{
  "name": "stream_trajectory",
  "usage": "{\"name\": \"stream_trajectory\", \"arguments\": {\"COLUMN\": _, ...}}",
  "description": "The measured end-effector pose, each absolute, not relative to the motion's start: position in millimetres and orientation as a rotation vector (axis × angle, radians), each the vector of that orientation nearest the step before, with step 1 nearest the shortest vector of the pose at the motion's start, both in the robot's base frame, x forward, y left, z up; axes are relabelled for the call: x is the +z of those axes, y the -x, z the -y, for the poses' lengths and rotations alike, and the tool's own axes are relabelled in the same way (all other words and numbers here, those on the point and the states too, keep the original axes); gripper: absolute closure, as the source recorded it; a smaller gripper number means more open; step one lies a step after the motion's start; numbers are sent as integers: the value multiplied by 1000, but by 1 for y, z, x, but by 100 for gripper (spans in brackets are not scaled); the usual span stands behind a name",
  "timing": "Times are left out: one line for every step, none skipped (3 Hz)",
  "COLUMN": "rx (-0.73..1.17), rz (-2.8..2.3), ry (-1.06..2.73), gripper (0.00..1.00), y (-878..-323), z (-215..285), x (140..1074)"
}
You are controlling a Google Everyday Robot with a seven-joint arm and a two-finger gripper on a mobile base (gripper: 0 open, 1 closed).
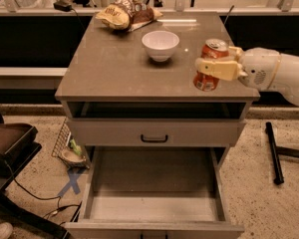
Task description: Pick coke can from middle drawer and place on counter
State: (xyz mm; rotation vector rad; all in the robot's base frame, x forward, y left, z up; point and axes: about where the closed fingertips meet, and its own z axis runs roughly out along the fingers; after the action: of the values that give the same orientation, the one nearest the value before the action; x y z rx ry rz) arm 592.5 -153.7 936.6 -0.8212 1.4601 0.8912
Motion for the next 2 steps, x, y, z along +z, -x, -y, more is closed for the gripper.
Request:
{"name": "stream_trajectory", "arguments": {"rx": 900, "rz": -1420, "ry": 918, "gripper": 100, "y": -611, "z": 87, "x": 940}}
{"name": "stream_trajectory", "arguments": {"rx": 885, "rz": -1421, "ry": 1023, "gripper": 100, "y": -626, "z": 19, "x": 928}}
